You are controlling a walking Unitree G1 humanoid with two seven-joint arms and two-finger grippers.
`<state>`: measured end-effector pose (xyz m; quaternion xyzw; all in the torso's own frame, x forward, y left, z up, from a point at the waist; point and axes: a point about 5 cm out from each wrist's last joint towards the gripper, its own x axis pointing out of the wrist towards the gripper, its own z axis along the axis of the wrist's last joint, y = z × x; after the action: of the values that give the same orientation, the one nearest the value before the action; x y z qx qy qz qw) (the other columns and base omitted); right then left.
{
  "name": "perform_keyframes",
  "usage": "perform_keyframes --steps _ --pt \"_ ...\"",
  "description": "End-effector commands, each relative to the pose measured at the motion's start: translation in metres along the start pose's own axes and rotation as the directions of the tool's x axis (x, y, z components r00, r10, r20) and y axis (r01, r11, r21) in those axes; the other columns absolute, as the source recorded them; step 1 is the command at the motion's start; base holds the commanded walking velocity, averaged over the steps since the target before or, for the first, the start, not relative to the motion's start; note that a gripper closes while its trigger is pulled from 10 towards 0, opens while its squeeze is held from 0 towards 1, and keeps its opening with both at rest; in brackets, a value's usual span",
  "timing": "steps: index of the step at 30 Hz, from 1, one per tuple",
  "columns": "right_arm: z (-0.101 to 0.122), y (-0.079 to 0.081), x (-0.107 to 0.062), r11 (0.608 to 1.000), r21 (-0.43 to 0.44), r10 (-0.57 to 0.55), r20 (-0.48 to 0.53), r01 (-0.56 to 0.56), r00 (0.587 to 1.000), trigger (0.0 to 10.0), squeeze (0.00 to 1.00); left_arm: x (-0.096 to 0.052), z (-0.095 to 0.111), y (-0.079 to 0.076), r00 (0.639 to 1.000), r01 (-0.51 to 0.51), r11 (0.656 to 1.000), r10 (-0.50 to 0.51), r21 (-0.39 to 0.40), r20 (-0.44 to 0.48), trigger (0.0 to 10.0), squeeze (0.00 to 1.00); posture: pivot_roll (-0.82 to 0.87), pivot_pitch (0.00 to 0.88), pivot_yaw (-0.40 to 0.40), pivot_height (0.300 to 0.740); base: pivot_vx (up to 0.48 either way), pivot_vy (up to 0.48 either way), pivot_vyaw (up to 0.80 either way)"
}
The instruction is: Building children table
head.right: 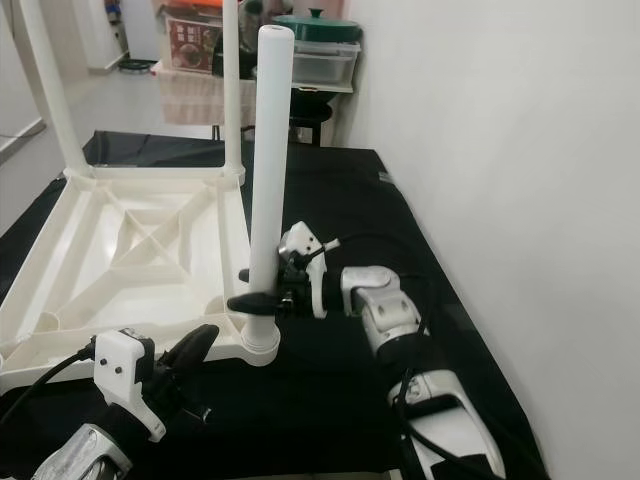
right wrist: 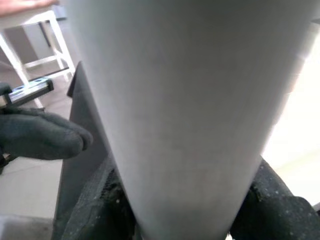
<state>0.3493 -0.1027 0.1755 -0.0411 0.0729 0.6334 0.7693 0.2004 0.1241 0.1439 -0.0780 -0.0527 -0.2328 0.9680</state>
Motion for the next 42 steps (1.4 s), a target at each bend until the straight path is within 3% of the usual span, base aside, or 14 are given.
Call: perform_keyframes --steps 1,11,13,14,15,16,19,26,27,30,31,37,38,42 --pt "-0.003 0.0 -0.002 0.999 0.02 0.039 0.017 -0.04 0.999 0.0 0.0 -0.001 -0.002 -0.001 1.0 0.0 1.0 0.0 -0.007 -0.004 7.7 0.0 0.07 0.0 -0.126 0.74 0.0 0.0 0.0" --pt "-0.013 0.009 -0.007 0.999 0.005 0.04 0.02 -0.04 0.999 0.0 0.0 -0.002 -0.001 0.0 1.0 -0.002 1.0 0.002 -0.005 -0.006 7.6 0.0 0.06 0.0 -0.116 0.74 0.0 0.0 0.0" --pt "-0.038 0.024 0.011 0.98 0.035 -0.192 -0.105 0.196 0.976 0.0 0.0 -0.003 0.0 0.0 1.0 -0.002 1.0 0.002 -0.005 -0.005 7.7 0.0 0.06 0.0 -0.124 0.74 0.0 0.0 0.0" --pt "-0.05 0.031 0.021 0.921 0.051 -0.375 -0.15 0.386 0.915 0.0 0.0 -0.003 0.0 0.0 1.0 -0.002 1.0 0.002 -0.004 -0.005 7.6 0.0 0.06 0.0 -0.123 0.74 0.0 0.0 0.0" --pt "-0.061 0.042 0.028 0.758 0.12 -0.62 -0.174 0.641 0.765 0.0 0.0 -0.004 0.001 0.001 1.0 -0.002 1.0 0.002 -0.004 -0.005 7.6 0.0 0.05 0.0 -0.117 0.74 0.0 0.0 0.0" --pt "-0.071 0.059 0.034 0.679 0.157 -0.685 -0.218 0.718 0.695 0.0 0.0 -0.004 0.001 0.001 1.0 -0.002 1.0 0.002 -0.003 -0.005 7.6 0.0 0.06 0.0 -0.116 0.74 0.0 0.0 0.0" --pt "-0.066 0.078 0.049 0.739 0.038 -0.657 -0.184 0.673 0.731 0.0 0.0 -0.004 0.0 0.003 1.0 -0.003 1.0 0.003 -0.001 -0.01 7.5 0.0 0.05 0.0 -0.103 0.74 0.0 0.0 0.0" --pt "-0.062 0.047 0.034 0.711 0.099 -0.677 -0.167 0.696 0.716 0.0 0.0 -0.002 -0.001 0.003 1.0 0.007 1.0 -0.007 -0.005 -0.009 7.8 0.0 0.06 0.0 -0.118 0.74 0.0 0.0 0.0" --pt "-0.061 0.049 0.036 0.702 0.101 -0.684 -0.18 0.705 0.707 10.0 0.0 -0.003 -0.001 0.003 1.0 -0.003 1.0 0.003 -0.003 -0.01 7.8 0.0 0.06 0.0 -0.115 0.74 0.0 0.0 0.0" --pt "-0.049 0.054 0.039 0.708 0.164 -0.675 -0.128 0.687 0.727 10.0 0.0 -0.003 -0.002 0.003 1.0 -0.008 1.0 0.008 0.004 -0.01 7.6 0.0 0.06 0.0 -0.115 0.74 0.0 0.0 0.0" --pt "-0.045 0.055 0.041 0.733 0.173 -0.65 -0.108 0.658 0.752 10.0 1.0 -0.003 -0.002 0.003 1.0 -0.007 1.0 0.007 0.004 -0.01 7.5 0.0 0.06 0.0 -0.118 0.74 0.0 0.0 0.0" --pt "-0.021 0.051 0.037 0.902 0.102 -0.424 0.03 0.419 0.905 10.0 1.0 -0.003 -0.003 0.003 1.0 -0.001 1.0 0.001 -0.003 -0.012 7.6 0.0 0.06 0.0 -0.113 0.74 0.0 0.0 0.0" --pt "-0.017 0.048 0.031 0.94 0.059 -0.339 0.053 0.336 0.939 10.0 0.09 -0.003 -0.003 0.003 1.0 0.0 1.0 -0.001 -0.005 -0.013 7.7 0.0 0.06 0.0 -0.113 0.74 0.0 0.0 0.0" --pt "-0.005 0.04 0.016 0.987 0.015 -0.159 0.107 0.159 0.981 10.0 0.0 -0.002 -0.004 0.003 1.0 0.003 1.0 -0.003 -0.007 -0.014 7.7 0.0 0.06 0.0 -0.113 0.74 0.0 0.0 0.0"
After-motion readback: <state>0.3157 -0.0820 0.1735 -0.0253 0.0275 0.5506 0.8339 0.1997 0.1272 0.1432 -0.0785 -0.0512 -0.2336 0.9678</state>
